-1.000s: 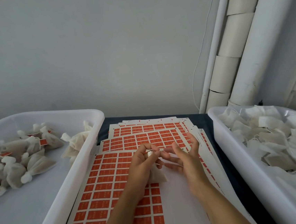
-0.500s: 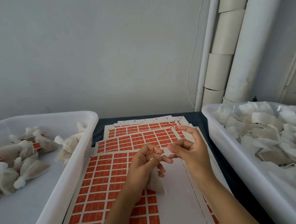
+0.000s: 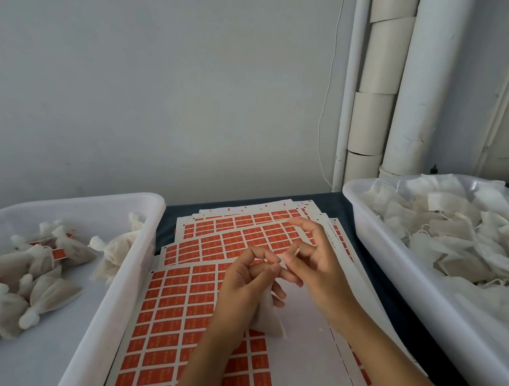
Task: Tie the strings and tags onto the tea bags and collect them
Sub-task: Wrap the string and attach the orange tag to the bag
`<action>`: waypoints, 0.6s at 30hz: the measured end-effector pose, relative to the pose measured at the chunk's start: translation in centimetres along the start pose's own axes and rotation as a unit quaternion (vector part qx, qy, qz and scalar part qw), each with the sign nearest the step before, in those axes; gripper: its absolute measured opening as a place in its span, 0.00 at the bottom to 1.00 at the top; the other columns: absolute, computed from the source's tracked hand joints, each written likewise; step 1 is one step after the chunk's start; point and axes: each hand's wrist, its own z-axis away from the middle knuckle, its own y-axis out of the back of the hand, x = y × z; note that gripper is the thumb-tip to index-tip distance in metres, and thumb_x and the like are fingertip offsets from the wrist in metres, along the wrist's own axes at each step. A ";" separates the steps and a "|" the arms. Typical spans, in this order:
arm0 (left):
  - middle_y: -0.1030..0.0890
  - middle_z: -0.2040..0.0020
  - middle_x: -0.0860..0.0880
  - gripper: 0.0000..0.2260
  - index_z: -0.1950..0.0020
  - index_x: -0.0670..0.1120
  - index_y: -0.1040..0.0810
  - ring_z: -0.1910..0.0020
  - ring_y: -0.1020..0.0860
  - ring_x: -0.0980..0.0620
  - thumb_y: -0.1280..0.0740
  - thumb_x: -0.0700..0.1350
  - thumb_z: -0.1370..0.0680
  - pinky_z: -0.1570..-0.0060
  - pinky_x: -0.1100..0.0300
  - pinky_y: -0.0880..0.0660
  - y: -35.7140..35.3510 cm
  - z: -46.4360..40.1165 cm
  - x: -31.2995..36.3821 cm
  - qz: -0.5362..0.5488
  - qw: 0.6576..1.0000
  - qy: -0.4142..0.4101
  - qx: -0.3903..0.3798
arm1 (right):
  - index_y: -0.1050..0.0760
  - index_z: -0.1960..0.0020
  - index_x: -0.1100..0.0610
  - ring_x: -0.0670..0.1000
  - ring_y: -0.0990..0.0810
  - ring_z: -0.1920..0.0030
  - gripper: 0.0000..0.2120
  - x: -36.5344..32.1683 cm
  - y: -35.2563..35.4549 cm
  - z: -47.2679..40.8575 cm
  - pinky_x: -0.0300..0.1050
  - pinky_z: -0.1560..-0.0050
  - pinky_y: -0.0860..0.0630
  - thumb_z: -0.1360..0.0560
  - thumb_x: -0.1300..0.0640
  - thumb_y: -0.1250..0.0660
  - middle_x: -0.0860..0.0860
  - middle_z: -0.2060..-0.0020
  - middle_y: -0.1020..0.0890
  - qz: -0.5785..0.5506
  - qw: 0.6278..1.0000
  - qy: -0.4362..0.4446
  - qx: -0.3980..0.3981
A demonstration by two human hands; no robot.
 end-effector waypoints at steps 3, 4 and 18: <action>0.16 0.55 0.43 0.06 0.45 0.42 0.29 0.69 0.20 0.49 0.40 0.41 0.20 0.67 0.58 0.21 0.0 0.1 0.4 0.026 0.999 0.009 -0.037 | 0.35 0.35 0.45 0.49 0.19 0.48 0.23 -0.3 0.3 -0.1 0.44 0.48 0.21 0.29 0.51 0.35 0.48 0.50 0.18 -0.021 1.000 -0.001 0.000; 0.17 0.54 0.42 0.07 0.44 0.42 0.30 0.69 0.20 0.48 0.41 0.42 0.20 0.68 0.58 0.21 0.0 0.2 0.5 0.036 0.998 0.013 -0.055 | 0.35 0.36 0.44 0.49 0.18 0.50 0.22 -0.5 0.3 -0.1 0.45 0.48 0.21 0.29 0.51 0.35 0.49 0.51 0.18 -0.028 1.000 -0.004 0.000; 0.17 0.54 0.46 0.06 0.56 0.47 0.16 0.70 0.19 0.49 0.30 0.40 0.30 0.68 0.61 0.21 -0.1 0.2 0.6 0.027 0.998 0.027 -0.051 | 0.34 0.37 0.47 0.50 0.19 0.49 0.20 -0.2 0.5 -0.2 0.40 0.51 0.21 0.28 0.52 0.35 0.53 0.54 0.19 -0.033 0.999 0.017 0.015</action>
